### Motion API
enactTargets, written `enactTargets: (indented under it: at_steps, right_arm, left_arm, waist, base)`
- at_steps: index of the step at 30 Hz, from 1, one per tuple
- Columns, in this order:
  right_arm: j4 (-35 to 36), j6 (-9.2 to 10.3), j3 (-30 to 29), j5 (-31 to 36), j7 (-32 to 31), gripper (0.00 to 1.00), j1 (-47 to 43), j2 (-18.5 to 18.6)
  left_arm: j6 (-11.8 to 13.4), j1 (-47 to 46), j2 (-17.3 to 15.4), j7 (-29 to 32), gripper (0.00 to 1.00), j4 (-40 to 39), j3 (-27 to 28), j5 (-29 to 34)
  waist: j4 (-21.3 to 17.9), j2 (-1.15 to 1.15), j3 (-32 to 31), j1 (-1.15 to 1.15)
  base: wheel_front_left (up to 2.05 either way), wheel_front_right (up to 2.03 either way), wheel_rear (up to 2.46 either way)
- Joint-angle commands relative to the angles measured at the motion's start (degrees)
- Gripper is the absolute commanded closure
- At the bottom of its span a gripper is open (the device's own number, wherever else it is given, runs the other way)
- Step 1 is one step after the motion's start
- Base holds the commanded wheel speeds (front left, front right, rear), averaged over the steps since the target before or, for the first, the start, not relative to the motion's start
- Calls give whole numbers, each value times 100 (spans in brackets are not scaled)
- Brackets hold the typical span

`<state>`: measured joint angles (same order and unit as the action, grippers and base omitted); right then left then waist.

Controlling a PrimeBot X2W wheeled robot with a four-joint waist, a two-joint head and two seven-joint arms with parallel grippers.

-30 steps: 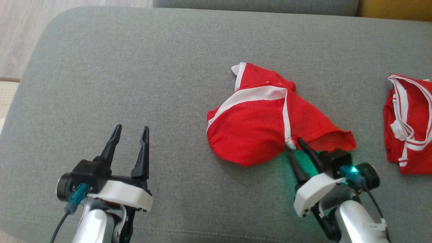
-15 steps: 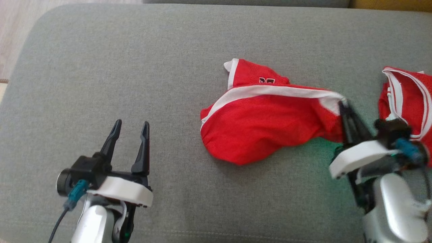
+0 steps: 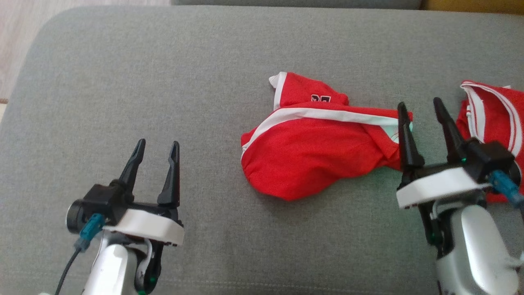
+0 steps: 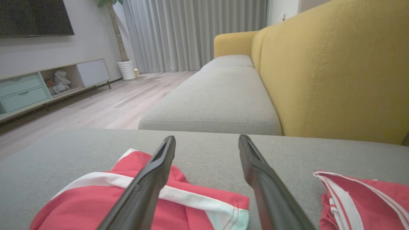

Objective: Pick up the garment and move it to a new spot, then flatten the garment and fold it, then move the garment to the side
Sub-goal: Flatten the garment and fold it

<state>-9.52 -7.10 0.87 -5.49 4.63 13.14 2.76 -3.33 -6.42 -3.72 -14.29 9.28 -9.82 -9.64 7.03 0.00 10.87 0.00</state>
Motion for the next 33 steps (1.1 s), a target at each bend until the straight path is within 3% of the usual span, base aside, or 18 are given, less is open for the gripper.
enactTargets:
  at_steps: [1, 13, 30, 33]
  right_arm:
    - [397, -39, 229, 6, 26, 0, -104, 12]
    - [1531, -39, 418, -202, -409, 0, -1359, 11]
    - [1711, -39, 403, -379, -515, 0, -1644, 11]
    - [1705, -39, 413, -409, -526, 0, -1633, 11]
  left_arm:
    - [34, -103, -94, -71, 0, -222, 257, 75]
    - [125, 345, -163, -71, 0, -231, 280, 164]
    - [176, 476, -182, -56, 0, -253, 166, 99]
    - [87, 431, -167, 14, 0, -216, 76, 30]
  waist:
    - [-37, 0, -67, 0]
    - [-174, 0, -530, 0]
    - [-210, 0, -613, 0]
    - [-223, 0, -585, 0]
  base:
    - [0, 0, 0]
    - [0, 0, 0]
    - [0, 0, 0]
    - [0, 0, 0]
